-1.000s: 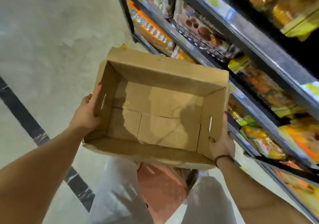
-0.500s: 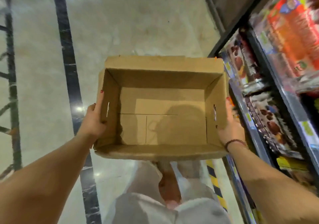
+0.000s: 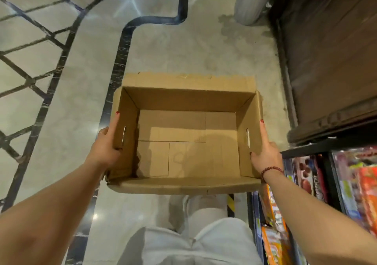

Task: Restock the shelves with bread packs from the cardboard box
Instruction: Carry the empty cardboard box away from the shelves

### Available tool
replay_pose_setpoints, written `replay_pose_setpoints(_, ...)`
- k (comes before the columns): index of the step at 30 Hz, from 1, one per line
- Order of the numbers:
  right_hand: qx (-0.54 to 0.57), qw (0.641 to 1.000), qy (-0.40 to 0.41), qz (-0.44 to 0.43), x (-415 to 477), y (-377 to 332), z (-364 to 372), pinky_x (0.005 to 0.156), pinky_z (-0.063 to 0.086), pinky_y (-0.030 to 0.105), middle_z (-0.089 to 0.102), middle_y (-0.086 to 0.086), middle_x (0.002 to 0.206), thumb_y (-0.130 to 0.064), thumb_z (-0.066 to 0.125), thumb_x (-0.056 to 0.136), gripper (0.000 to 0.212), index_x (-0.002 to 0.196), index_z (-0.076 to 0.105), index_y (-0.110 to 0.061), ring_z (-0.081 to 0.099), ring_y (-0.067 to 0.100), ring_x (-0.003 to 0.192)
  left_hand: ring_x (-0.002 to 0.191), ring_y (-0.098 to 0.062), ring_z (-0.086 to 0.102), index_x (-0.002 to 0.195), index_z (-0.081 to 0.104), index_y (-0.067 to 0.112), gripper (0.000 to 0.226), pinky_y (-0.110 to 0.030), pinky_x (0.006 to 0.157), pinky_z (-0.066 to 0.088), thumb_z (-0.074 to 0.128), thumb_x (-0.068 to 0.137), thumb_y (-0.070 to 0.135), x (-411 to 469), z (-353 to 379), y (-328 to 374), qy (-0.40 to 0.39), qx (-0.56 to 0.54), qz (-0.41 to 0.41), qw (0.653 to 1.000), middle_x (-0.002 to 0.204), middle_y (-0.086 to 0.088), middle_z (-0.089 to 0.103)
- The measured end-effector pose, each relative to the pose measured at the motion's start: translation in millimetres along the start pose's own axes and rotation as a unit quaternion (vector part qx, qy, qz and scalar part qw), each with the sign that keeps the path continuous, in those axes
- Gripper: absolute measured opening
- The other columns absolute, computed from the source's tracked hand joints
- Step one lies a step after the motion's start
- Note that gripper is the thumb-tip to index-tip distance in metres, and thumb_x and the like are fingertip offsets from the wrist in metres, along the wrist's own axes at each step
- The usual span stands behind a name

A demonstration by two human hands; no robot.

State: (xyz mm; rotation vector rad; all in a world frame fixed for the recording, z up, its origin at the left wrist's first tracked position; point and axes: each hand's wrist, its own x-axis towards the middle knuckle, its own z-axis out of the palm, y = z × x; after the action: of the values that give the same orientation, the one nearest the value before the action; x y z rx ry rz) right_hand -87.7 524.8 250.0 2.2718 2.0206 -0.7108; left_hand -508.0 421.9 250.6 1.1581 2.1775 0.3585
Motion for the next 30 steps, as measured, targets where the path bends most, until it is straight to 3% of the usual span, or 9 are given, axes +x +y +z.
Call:
replay_pose_setpoints(3,-0.011,1.0,-0.005,-0.021,69.3,-20.8,-28.7,0.064,0.037,0.03,0.045,0.008,0.089,-0.012,0.062,0.087,0.105,0.14,-0.017,-0.055,0.038,0.011,0.059,0.094,-0.023,0.05,0.149,-0.007,0.055,0.115,-0.026,0.07,0.043,0.061,0.082,-0.009,41.0,-9.6,35.4,0.015,-0.003,-0.02,1.0,0.135,-0.018,0.04)
replay_pose_setpoints(10,-0.028,0.998,-0.003,-0.048,205.2,-70.3,-86.7,0.052,0.038,0.028,0.045,0.005,0.083,-0.014,0.063,0.087,0.109,0.135,-0.024,-0.059,0.051,0.018,0.062,0.108,-0.034,0.052,0.146,-0.009,0.06,0.117,-0.036,0.079,0.05,0.06,0.08,-0.008,138.9,-38.1,104.8,0.04,-0.016,-0.043,0.998,0.139,-0.017,0.037)
replay_pose_setpoints(16,-0.026,0.998,0.003,-0.048,311.9,-110.1,-110.2,0.048,0.036,0.026,0.046,0.005,0.085,-0.015,0.064,0.086,0.109,0.135,-0.023,-0.06,0.053,0.017,0.061,0.111,-0.033,0.051,0.143,-0.009,0.064,0.117,-0.04,0.082,0.054,0.06,0.081,-0.008,246.9,-60.6,153.4,0.045,-0.029,-0.034,0.998,0.137,-0.014,0.038)
replay_pose_setpoints(19,-0.019,0.999,0.02,-0.045,370.9,-134.6,-121.4,0.049,0.038,0.027,0.047,0.006,0.087,-0.015,0.064,0.086,0.11,0.133,-0.025,-0.061,0.053,0.018,0.06,0.106,-0.027,0.05,0.147,-0.008,0.059,0.116,-0.036,0.079,0.053,0.062,0.08,-0.006,316.3,-75.0,179.0,0.047,-0.028,-0.014,0.998,0.133,-0.013,0.04)
replay_pose_setpoints(22,-0.026,0.999,0.026,-0.033,429.6,-159.8,-137.9,0.051,0.042,0.029,0.049,0.008,0.088,-0.015,0.064,0.085,0.112,0.132,-0.026,-0.061,0.054,0.019,0.06,0.113,-0.033,0.051,0.147,-0.008,0.059,0.115,-0.042,0.087,0.054,0.062,0.08,-0.004,382.4,-91.4,208.8,0.039,-0.011,-0.002,0.999,0.136,-0.015,0.04)
replay_pose_setpoints(27,-0.028,0.998,0.038,-0.037,524.7,-208.5,-171.6,0.055,0.04,0.029,0.049,0.009,0.085,-0.015,0.062,0.085,0.109,0.135,-0.024,-0.059,0.052,0.021,0.06,0.123,-0.036,0.048,0.146,-0.007,0.06,0.116,-0.031,0.077,0.049,0.061,0.079,-0.005,485.7,-125.1,255.3,0.018,-0.023,-0.004,1.0,0.146,-0.015,0.035)
replay_pose_setpoints(30,-0.021,0.998,0.047,-0.047,580.9,-235.0,-186.7,0.055,0.043,0.029,0.051,0.01,0.085,-0.014,0.063,0.084,0.111,0.135,-0.025,-0.059,0.054,0.022,0.061,0.124,-0.036,0.05,0.144,-0.009,0.063,0.121,-0.042,0.087,0.054,0.064,0.073,-0.003,542.4,-146.9,279.2,0.029,-0.003,0.018,0.999,0.149,-0.013,0.037)
